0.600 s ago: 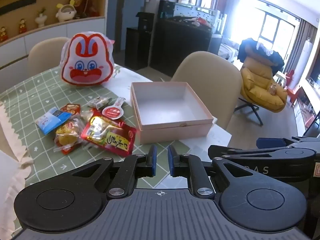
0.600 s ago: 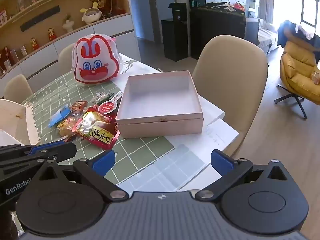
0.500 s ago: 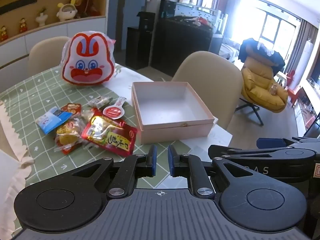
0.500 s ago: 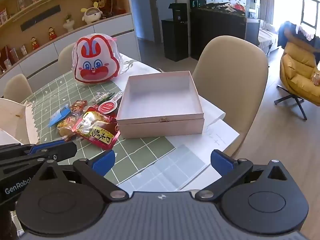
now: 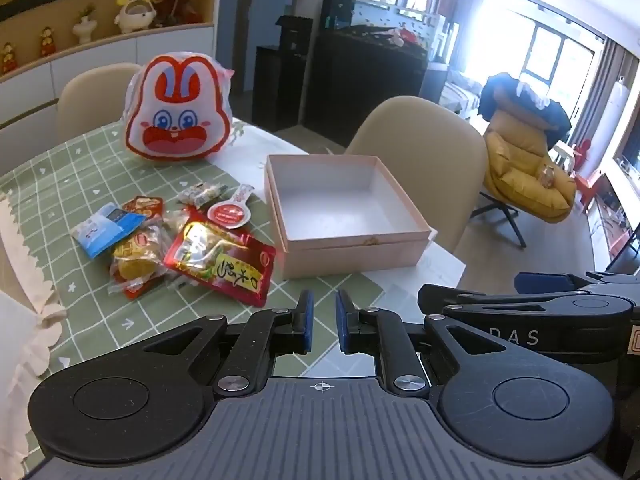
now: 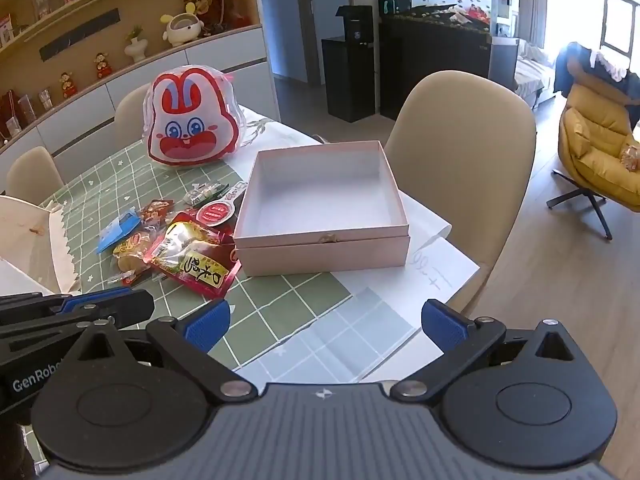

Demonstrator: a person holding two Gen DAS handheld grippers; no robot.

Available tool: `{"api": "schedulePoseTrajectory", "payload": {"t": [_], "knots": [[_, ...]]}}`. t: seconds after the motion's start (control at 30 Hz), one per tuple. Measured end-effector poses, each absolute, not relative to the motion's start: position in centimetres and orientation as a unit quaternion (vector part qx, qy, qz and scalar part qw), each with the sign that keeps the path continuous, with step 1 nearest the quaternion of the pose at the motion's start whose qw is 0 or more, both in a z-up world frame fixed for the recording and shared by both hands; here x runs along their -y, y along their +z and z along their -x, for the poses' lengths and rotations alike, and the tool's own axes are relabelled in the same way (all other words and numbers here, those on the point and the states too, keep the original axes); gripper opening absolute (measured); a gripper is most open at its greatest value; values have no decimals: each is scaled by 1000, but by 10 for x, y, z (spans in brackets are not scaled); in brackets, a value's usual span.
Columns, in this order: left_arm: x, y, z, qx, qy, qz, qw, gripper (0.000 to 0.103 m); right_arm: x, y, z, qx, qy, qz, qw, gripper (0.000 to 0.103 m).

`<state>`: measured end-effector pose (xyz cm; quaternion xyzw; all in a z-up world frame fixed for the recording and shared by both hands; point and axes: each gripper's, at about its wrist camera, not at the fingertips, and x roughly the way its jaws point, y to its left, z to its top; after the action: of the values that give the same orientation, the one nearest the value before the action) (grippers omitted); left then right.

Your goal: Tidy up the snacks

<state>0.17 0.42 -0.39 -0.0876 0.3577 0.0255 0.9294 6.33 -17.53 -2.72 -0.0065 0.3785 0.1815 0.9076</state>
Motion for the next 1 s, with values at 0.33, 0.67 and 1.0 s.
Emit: {"api": "schedulePoseTrajectory", "payload": {"t": [0.33,0.67,1.0], "knots": [[-5,-7,0,-363,26,88,927,16,175,-28,-61,-379,178,9,908,102],[-7,-9,0,-372,28,93,923,16,174,-29,-61,-380,177,12,908,102],[-10,-9,0,-375,30,98,921,16,173,-31,-60,-380,176,15,908,102]]}}
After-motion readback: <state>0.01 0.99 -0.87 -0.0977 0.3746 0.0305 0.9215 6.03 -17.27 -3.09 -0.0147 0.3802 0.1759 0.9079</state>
